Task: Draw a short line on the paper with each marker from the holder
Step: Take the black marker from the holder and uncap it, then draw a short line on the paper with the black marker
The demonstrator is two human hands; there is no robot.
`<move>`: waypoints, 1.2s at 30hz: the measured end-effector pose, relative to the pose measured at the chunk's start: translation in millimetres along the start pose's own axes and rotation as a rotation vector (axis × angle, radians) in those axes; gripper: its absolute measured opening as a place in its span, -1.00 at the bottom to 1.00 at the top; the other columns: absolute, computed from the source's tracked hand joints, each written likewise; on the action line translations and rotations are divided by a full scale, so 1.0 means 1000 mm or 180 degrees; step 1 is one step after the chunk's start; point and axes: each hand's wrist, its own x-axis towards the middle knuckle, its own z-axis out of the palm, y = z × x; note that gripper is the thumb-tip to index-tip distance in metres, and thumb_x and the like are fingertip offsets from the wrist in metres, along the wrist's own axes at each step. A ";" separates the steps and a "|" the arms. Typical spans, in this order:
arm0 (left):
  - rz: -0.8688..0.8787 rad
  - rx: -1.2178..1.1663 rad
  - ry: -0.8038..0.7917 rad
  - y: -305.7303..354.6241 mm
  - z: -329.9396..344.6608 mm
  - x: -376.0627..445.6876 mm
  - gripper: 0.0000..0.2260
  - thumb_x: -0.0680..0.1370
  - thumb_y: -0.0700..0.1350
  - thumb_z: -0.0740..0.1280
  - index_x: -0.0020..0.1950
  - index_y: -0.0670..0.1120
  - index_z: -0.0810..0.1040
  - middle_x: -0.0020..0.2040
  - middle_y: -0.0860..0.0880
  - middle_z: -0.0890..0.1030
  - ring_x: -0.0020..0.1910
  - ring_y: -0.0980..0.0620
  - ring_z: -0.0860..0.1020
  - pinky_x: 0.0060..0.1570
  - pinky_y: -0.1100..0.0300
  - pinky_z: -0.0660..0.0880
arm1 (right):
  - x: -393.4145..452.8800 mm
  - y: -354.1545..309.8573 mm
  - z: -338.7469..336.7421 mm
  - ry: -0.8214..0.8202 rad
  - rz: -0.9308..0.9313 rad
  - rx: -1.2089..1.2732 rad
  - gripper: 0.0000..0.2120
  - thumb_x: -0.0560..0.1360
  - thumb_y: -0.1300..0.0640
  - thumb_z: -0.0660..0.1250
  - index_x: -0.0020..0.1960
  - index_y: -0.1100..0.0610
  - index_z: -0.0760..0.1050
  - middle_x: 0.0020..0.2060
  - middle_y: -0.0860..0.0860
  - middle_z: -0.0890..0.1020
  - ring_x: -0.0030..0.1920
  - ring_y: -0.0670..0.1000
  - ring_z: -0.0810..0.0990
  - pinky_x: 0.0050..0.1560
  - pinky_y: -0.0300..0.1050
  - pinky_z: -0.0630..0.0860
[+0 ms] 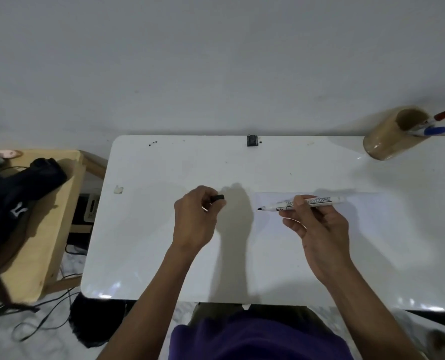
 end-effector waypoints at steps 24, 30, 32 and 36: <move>0.0847 0.1534 0.0223 -0.024 0.058 -0.031 -0.61 0.54 0.04 0.40 0.32 -0.07 0.50 0.29 -0.16 0.54 0.26 -0.17 0.48 0.20 -0.07 0.44 | 0.068 0.018 -0.027 -0.0683 -0.0786 -0.0918 -0.88 0.41 0.42 0.53 -0.10 0.32 0.62 -0.19 0.12 0.74 -0.19 0.05 0.70 -0.15 -0.10 0.62; 0.1276 0.2107 -0.0316 -0.045 0.093 -0.040 -0.57 0.64 0.18 0.20 0.47 0.05 0.41 0.52 -0.18 0.38 0.55 -0.16 0.29 0.48 -0.26 0.22 | 0.088 0.030 -0.020 -0.0754 -0.1089 -0.1257 -0.88 0.39 0.36 0.58 -0.16 0.32 0.64 -0.23 0.15 0.75 -0.23 0.09 0.73 -0.26 -0.14 0.61; 0.1311 0.2154 -0.0352 -0.051 0.096 -0.040 -0.57 0.64 0.17 0.21 0.47 0.06 0.42 0.53 -0.20 0.37 0.56 -0.17 0.26 0.49 -0.29 0.17 | 0.093 0.036 -0.020 -0.0734 -0.1121 -0.1304 -0.87 0.39 0.34 0.58 -0.17 0.33 0.63 -0.25 0.18 0.74 -0.25 0.18 0.72 -0.29 -0.13 0.60; 0.1379 0.2216 -0.0196 -0.060 0.100 -0.040 -0.58 0.64 0.16 0.22 0.46 0.05 0.45 0.52 -0.21 0.38 0.57 -0.16 0.25 0.50 -0.30 0.16 | 0.099 0.047 -0.020 -0.0623 -0.1093 -0.1374 -0.85 0.39 0.32 0.59 -0.19 0.34 0.62 -0.26 0.16 0.74 -0.24 0.17 0.72 -0.28 -0.08 0.61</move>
